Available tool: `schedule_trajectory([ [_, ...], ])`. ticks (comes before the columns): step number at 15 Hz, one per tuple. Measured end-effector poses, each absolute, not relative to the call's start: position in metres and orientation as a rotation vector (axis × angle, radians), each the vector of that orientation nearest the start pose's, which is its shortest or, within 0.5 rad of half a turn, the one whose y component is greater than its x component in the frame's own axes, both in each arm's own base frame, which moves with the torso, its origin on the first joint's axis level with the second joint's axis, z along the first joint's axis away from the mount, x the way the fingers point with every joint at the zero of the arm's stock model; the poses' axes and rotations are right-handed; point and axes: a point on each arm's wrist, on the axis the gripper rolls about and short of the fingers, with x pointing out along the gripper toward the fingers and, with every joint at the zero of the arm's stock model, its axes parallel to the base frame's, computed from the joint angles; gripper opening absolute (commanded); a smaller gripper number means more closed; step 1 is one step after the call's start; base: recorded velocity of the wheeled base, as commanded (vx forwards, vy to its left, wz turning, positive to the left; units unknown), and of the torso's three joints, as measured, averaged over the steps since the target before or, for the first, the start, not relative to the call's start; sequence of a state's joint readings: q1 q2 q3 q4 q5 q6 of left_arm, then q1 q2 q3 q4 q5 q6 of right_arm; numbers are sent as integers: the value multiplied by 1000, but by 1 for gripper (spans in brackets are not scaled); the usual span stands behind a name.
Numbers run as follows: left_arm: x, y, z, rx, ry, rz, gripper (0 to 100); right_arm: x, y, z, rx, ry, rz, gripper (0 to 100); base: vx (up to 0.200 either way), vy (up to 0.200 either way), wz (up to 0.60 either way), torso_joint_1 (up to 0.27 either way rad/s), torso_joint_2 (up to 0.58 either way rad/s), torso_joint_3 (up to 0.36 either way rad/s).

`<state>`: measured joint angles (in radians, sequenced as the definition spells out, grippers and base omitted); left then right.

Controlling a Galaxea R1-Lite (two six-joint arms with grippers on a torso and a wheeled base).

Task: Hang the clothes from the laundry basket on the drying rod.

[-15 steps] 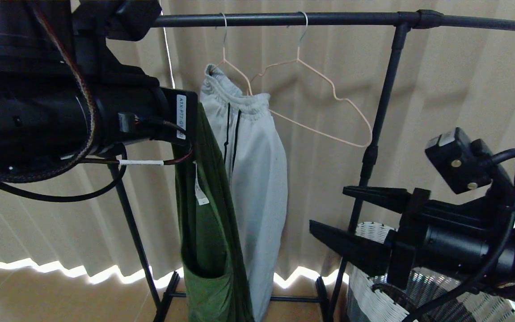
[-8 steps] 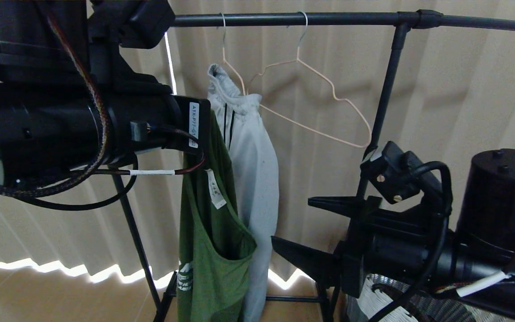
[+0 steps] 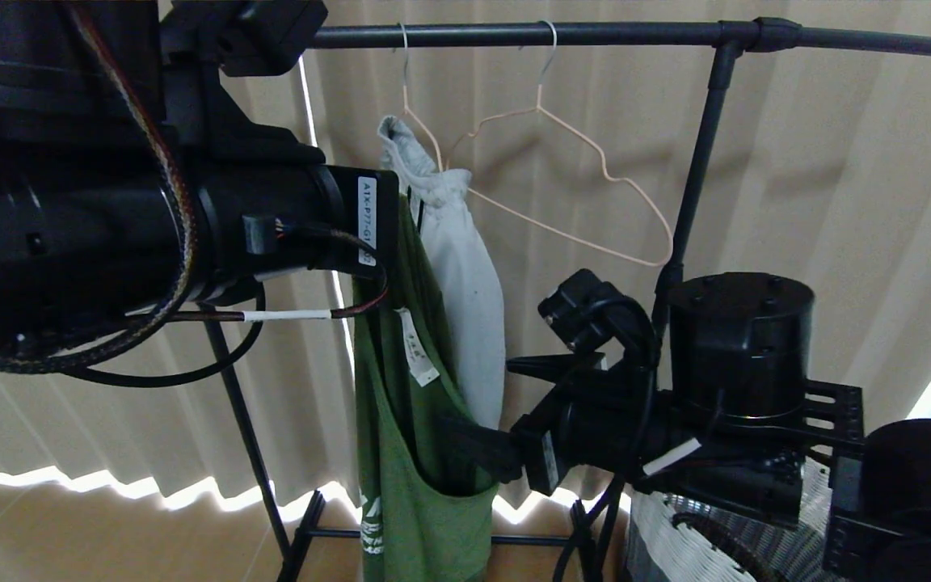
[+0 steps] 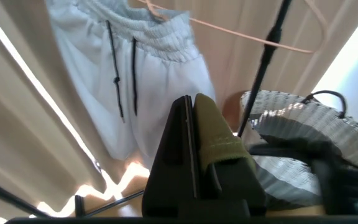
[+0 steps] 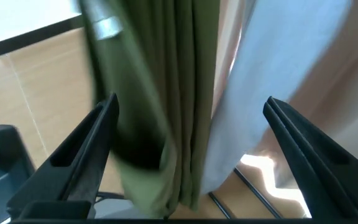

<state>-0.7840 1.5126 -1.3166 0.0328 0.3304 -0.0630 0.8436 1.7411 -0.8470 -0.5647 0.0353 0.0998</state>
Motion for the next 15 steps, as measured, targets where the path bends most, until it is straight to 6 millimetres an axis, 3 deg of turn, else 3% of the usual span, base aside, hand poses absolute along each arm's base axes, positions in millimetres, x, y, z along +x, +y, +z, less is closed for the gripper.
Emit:
schedule_trajectory([
  [4,189,-180,321,53,195,-449,0,220,233,153,-63,423,811,100,0,0,0,0,0,0],
  [5,188,-178,323,51,190,-448,0,220,229,148,-68,439,800,0,0,0,0,0,0,0],
  [10,186,-175,326,50,180,-447,0,214,209,138,-85,485,746,0,0,0,0,0,0,0],
  [12,188,-172,321,81,189,-434,0,214,193,145,-73,463,691,0,0,0,0,0,0,0],
  [15,192,-153,313,231,187,-409,0,220,149,173,-11,366,564,0,0,0,0,0,0,0],
])
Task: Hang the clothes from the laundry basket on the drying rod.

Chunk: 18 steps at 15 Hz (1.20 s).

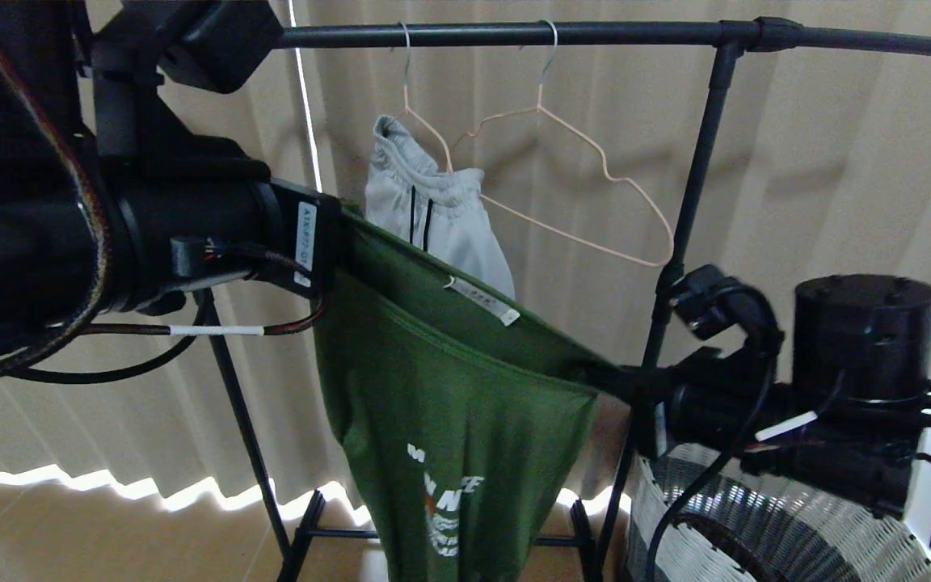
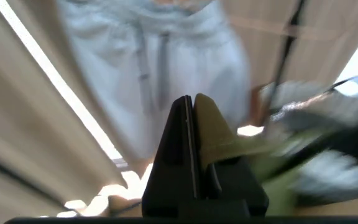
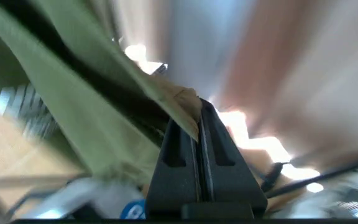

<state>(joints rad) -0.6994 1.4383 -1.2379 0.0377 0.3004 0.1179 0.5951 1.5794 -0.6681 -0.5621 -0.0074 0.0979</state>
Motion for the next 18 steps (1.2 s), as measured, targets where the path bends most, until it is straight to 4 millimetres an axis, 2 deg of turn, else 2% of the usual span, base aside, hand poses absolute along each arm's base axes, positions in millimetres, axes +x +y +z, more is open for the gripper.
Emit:
schedule_trajectory([
  [2,188,-142,309,246,189,-484,0,226,122,204,40,250,483,0,0,0,0,0,0,0],
  [4,180,-137,312,222,167,-614,0,230,105,237,78,131,461,0,0,0,0,0,0,0],
  [8,173,-129,332,170,23,-644,0,230,98,284,107,-31,488,0,0,0,0,0,0,0],
  [10,173,-128,331,169,23,-642,0,231,97,292,111,-58,492,0,0,0,0,0,0,0],
  [14,177,-129,326,171,44,-633,0,229,96,290,101,-13,486,0,0,0,0,0,0,0],
  [18,200,-134,324,163,14,-585,0,210,89,295,95,29,501,0,0,0,0,0,0,0],
])
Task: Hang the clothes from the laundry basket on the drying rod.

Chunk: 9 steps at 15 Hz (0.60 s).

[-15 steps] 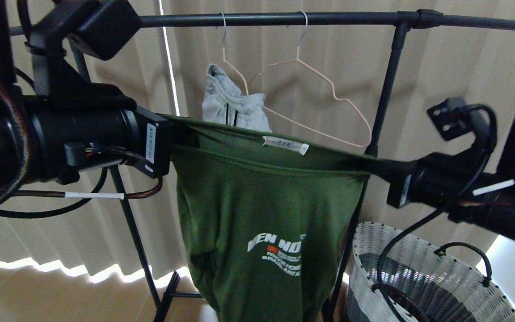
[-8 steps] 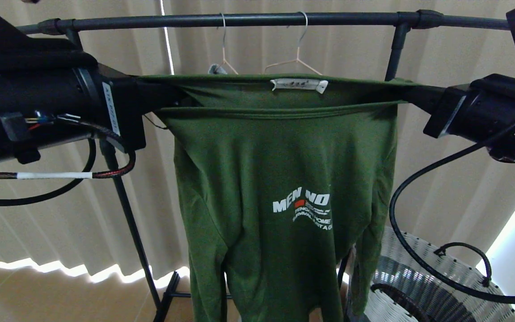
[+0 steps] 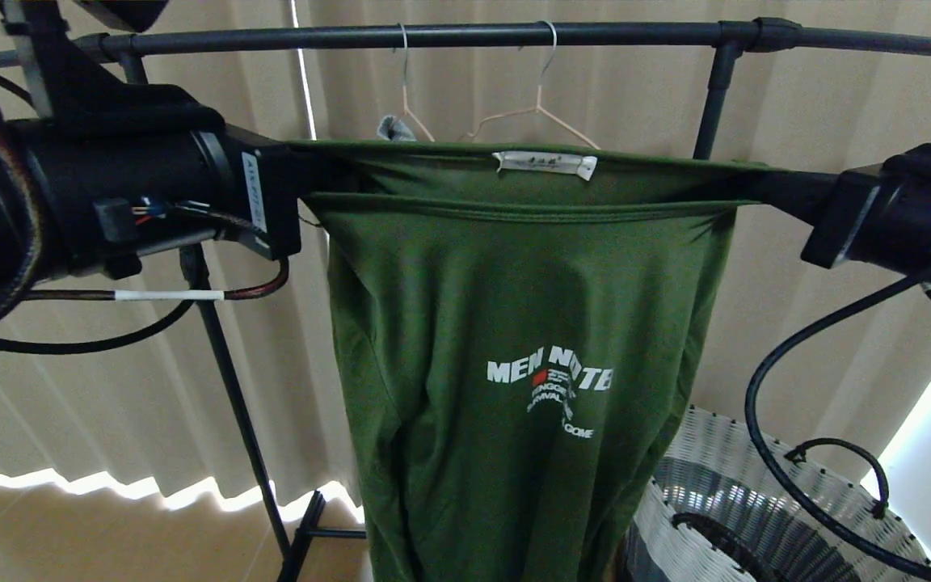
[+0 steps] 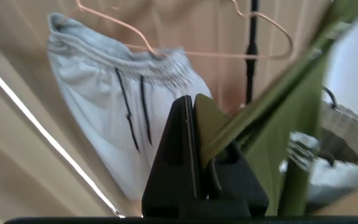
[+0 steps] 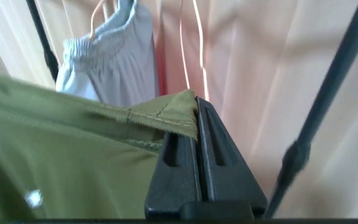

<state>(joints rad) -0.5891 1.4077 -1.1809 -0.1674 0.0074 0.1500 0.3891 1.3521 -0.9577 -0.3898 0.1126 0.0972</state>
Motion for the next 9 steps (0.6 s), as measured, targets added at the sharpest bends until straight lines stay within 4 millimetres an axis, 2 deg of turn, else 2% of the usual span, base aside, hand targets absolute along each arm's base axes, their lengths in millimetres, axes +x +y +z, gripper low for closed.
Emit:
schedule_trajectory([
  [3,218,-139,323,158,5,-558,0,186,84,292,91,66,627,0,0,0,0,0,0,0],
  [6,229,-145,320,155,9,-556,0,161,89,286,87,89,777,0,0,0,0,0,0,0],
  [9,232,-147,318,158,20,-556,0,155,89,285,65,74,789,0,0,0,0,0,0,0],
])
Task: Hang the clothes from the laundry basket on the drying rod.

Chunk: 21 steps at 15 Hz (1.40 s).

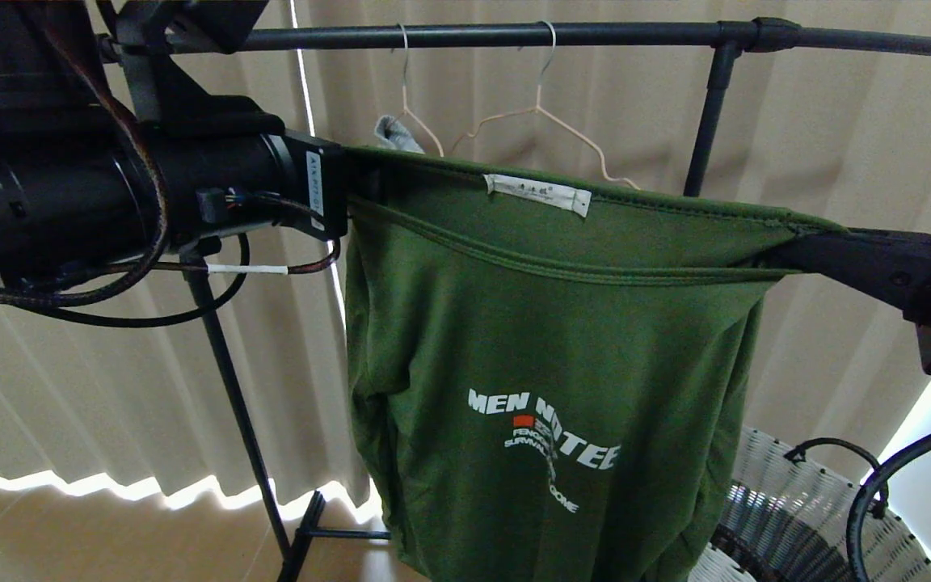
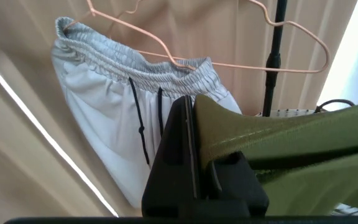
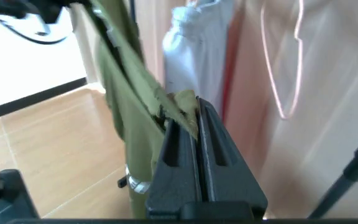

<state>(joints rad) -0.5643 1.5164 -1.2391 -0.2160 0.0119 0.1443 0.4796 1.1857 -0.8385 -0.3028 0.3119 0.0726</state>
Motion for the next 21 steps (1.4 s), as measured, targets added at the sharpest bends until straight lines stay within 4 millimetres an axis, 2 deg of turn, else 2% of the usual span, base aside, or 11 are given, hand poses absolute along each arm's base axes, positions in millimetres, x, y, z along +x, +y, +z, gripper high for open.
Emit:
schedule_trajectory([
  [2,232,-146,317,163,29,-556,0,159,87,282,23,65,767,0,0,0,0,0,0,0],
  [5,225,-142,320,174,49,-562,0,179,81,281,-23,41,634,0,0,0,0,0,0,0],
  [9,205,-132,324,193,101,-612,0,214,88,295,-21,-17,540,0,0,0,0,0,0,0],
  [12,187,-125,325,219,104,-705,0,237,98,308,8,-44,534,0,0,0,0,0,0,0],
  [15,175,-123,320,270,90,-775,0,249,110,313,29,-77,557,0,0,0,0,0,0,0],
  [18,169,-125,319,274,83,-800,0,257,118,308,28,-74,565,0,0,0,0,0,0,0],
  [21,174,-127,324,265,49,-778,0,260,110,307,17,-69,531,0,0,0,0,0,0,0],
])
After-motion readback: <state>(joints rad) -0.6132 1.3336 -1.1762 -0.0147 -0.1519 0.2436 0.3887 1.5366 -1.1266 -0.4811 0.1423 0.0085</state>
